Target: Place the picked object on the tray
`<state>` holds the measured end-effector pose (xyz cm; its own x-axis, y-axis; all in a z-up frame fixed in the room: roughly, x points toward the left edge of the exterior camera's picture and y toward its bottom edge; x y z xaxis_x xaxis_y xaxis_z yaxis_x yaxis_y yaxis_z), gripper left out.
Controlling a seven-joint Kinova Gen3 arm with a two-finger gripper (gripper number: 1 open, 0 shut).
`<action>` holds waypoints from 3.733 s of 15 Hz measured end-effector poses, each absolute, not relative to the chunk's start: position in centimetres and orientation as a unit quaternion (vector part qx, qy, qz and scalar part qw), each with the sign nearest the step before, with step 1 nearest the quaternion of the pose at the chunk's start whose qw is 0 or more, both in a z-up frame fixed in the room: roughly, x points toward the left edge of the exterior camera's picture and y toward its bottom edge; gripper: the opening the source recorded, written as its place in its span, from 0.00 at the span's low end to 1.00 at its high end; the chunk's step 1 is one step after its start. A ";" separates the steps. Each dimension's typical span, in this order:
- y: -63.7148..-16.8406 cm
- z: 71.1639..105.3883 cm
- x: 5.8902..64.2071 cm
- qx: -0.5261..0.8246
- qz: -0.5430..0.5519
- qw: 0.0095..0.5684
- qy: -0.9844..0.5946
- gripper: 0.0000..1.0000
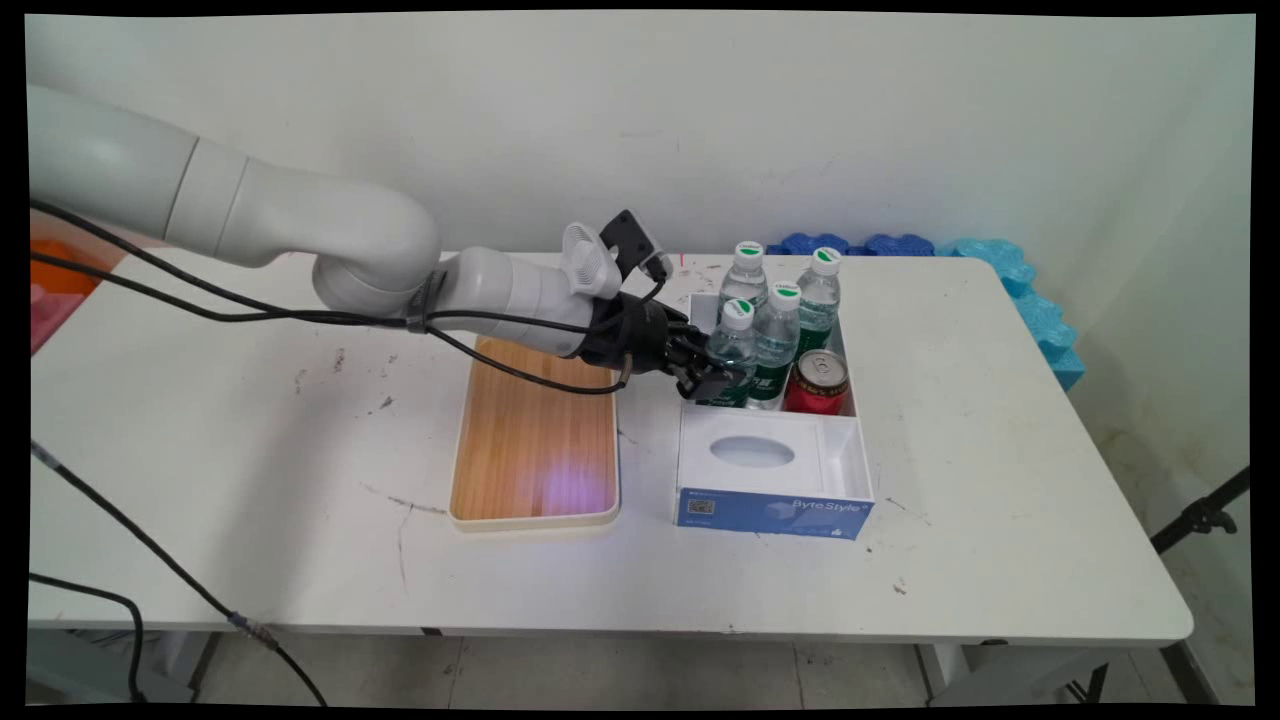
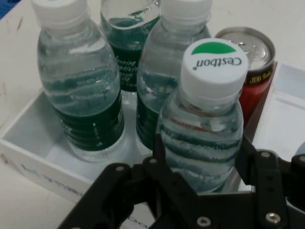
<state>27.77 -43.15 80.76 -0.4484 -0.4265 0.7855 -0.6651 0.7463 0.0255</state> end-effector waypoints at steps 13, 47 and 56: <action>-42.7 82.0 27.5 0.317 0.138 0.425 -0.837 0.00; -33.7 84.9 42.1 0.220 0.078 0.423 -0.876 0.00; -35.3 81.1 43.2 0.196 0.107 0.425 -0.877 0.00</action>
